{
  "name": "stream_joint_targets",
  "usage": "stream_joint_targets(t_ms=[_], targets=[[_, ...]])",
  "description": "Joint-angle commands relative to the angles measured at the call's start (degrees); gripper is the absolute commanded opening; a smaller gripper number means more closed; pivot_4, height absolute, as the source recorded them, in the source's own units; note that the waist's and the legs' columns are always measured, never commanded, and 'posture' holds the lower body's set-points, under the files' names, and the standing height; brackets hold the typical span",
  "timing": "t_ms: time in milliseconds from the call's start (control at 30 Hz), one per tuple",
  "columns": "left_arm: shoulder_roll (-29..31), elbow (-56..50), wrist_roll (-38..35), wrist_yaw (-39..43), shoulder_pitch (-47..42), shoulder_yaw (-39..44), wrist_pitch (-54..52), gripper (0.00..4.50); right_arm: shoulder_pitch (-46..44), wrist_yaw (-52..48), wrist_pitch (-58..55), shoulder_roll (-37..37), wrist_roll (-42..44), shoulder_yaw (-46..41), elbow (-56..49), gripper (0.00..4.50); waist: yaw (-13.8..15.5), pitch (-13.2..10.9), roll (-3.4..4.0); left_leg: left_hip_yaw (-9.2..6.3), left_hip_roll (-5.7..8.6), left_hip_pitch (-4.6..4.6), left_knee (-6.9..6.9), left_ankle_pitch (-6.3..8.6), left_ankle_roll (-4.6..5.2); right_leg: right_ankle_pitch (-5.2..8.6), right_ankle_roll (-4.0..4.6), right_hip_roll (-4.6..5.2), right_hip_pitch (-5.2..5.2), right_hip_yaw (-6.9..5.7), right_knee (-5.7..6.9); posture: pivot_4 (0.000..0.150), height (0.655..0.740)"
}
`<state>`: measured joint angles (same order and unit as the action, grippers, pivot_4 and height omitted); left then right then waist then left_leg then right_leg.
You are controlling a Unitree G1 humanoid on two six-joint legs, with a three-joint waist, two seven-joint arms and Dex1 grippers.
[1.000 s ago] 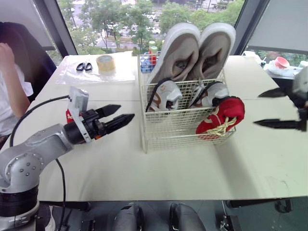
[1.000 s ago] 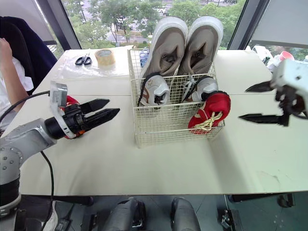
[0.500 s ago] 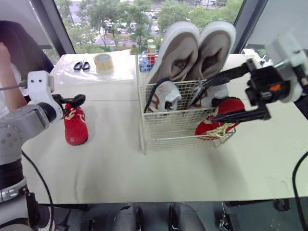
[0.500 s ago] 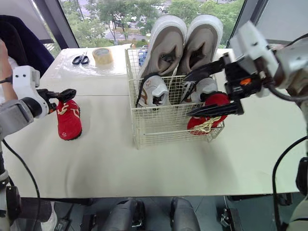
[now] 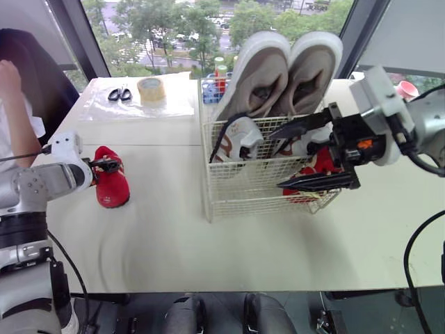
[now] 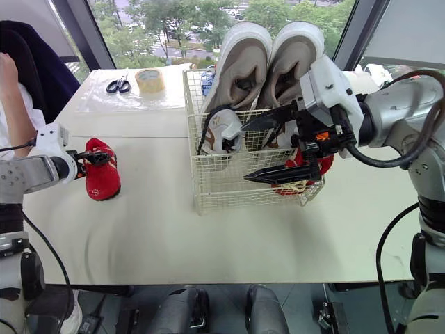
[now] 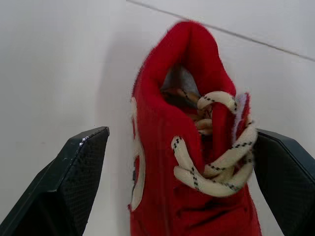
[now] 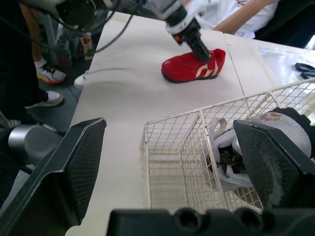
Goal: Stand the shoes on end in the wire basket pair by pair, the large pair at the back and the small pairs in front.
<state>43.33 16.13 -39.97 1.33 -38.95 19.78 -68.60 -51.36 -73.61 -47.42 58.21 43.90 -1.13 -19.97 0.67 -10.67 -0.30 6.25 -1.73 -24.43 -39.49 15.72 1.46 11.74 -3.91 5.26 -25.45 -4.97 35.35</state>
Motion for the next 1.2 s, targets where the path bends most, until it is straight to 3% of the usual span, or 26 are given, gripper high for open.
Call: stream_joint_targets(t_ms=[33, 133, 267, 333, 533, 667, 833, 1033, 1200], targets=[[-1.03, 2.73, 3.06, 2.95, -2.34, -0.77, 3.24, 3.86, -0.14, 2.06, -1.03, 1.27, 1.36, -3.67, -1.64, 4.5, -0.07, 0.0, -0.01, 0.0, 0.0, 0.0, 0.0, 0.0, 0.0, 0.0, 0.0, 0.0, 0.0, 0.0, 0.0, 0.15, 0.74], [-2.31, 0.57, 3.68, 2.7, -2.52, 0.72, 4.16, 2.47, 0.22, 2.59, -1.39, 1.89, 1.42, -4.24, -1.69, 4.5, 0.03, 0.0, -0.01, 0.0, 0.0, 0.01, 0.0, 0.0, 0.01, 0.0, 0.0, 0.02, 0.0, 0.0, 0.03, 0.15, 0.74], [-6.07, -10.5, 1.96, 0.02, -2.18, 4.01, 2.32, 0.72, 1.01, 3.05, -1.09, 2.96, 0.74, -4.67, -0.9, 4.5, 0.2, -0.11, -0.3, -0.05, 0.04, -0.01, -0.01, 0.0, 0.01, 0.0, 0.0, 0.21, 0.02, -0.03, 0.04, 0.15, 0.74], [-9.15, -16.97, 0.76, -0.82, -2.43, 5.19, 3.32, 0.3, 1.1, 3.33, -0.88, 3.27, 0.36, -4.85, -0.18, 4.5, 0.08, -0.15, -0.37, -0.06, 0.08, -0.02, -0.03, 0.0, 0.01, -0.01, 0.0, 0.3, 0.03, -0.03, 0.02, 0.15, 0.74], [-21.55, -35.91, -4.32, 2.82, -4.14, 2.83, 15.13, 0.29, 1.63, 3.23, 0.2, 4.83, -1.47, -4.89, 3.29, 4.5, 0.11, -0.15, -0.38, -0.06, 0.13, -0.03, -0.03, 0.01, 0.02, -0.01, 0.0, 0.36, 0.06, -0.01, -0.04, 0.15, 0.74], [-30.67, -44.23, -6.84, 3.51, -2.68, -3.29, 19.51, 0.29, 3.15, 2.54, 0.75, 6.55, -2.49, -5.35, 5.56, 4.5, 0.13, -0.15, -0.37, -0.05, 0.13, 0.02, -0.03, 0.01, 0.03, -0.02, 0.0, 0.33, 0.13, 0.0, -0.04, 0.15, 0.74], [-35.05, -49.06, -6.04, 4.31, 0.02, -10.23, 22.69, 0.29, 3.47, 1.7, 0.71, 8.0, -3.06, -5.07, 7.05, 4.5, -0.12, -0.14, -0.35, -0.02, 0.1, 0.07, -0.06, 0.07, 0.18, -0.02, -0.01, 0.09, 0.12, 0.02, 0.06, 0.15, 0.74], [-33.86, -50.03, 2.05, 7.68, 4.9, -19.91, 28.93, 0.29, 1.78, 0.63, 0.29, 8.21, -3.81, -3.63, 8.93, 4.5, 0.08, -0.13, -0.34, -0.1, -0.03, 0.08, -0.16, 0.14, 0.33, 0.0, 0.02, -0.16, 0.13, 0.06, 0.1, 0.15, 0.74], [-36.58, -45.31, 15.41, 10.0, 11.18, -28.35, 45.87, 0.29, 0.91, -2.26, 0.72, 8.82, -5.22, -1.68, 11.17, 4.5, 0.24, -0.13, -0.33, -0.11, -0.04, 0.03, -0.39, 0.23, 0.48, 0.01, 0.04, -0.15, 0.21, 0.07, 0.08, 0.15, 0.74]])
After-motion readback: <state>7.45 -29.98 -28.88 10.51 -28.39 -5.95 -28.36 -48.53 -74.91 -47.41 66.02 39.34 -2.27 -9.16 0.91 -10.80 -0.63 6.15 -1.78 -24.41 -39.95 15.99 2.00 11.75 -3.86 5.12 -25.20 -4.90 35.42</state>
